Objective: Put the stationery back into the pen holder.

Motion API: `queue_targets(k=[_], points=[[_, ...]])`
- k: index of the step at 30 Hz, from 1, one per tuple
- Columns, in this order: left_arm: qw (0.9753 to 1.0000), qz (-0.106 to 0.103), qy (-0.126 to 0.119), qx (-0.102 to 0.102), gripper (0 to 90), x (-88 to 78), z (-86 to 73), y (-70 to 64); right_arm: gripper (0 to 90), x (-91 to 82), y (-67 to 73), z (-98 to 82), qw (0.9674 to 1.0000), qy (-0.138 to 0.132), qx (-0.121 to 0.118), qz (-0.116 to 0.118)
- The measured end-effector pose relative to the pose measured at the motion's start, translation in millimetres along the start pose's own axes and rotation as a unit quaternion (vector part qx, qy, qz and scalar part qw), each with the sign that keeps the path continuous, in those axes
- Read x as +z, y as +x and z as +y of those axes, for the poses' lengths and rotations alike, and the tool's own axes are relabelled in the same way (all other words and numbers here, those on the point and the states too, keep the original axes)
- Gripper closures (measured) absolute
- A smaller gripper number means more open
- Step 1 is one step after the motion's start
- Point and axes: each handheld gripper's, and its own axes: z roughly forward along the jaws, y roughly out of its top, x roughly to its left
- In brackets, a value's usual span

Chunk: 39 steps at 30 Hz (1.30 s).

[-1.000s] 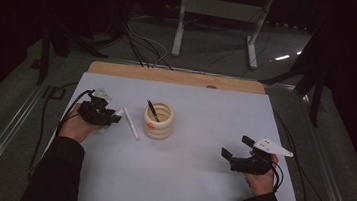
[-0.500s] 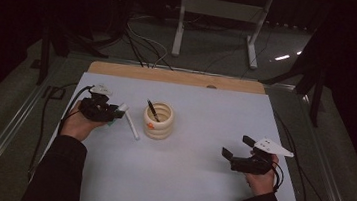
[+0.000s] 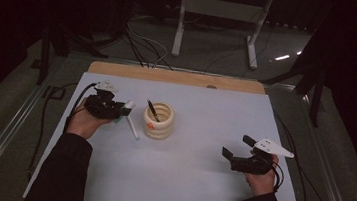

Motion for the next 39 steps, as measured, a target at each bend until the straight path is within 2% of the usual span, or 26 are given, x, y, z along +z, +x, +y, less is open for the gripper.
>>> queue_targets(k=[18, 39], points=[[0.9991, -0.019, -0.032, 0.018, 66.3, 2.0, 22.2, -13.6, 0.4, 0.4, -0.3, -0.1, 1.0, 0.001, 0.004, -0.001], [0.9985, -0.032, -0.039, 0.021, 66.2, 15.7, 39.4, -21.4, 0.4, 0.6, -0.7, -0.2, 1.0, 0.003, 0.009, -0.001]])
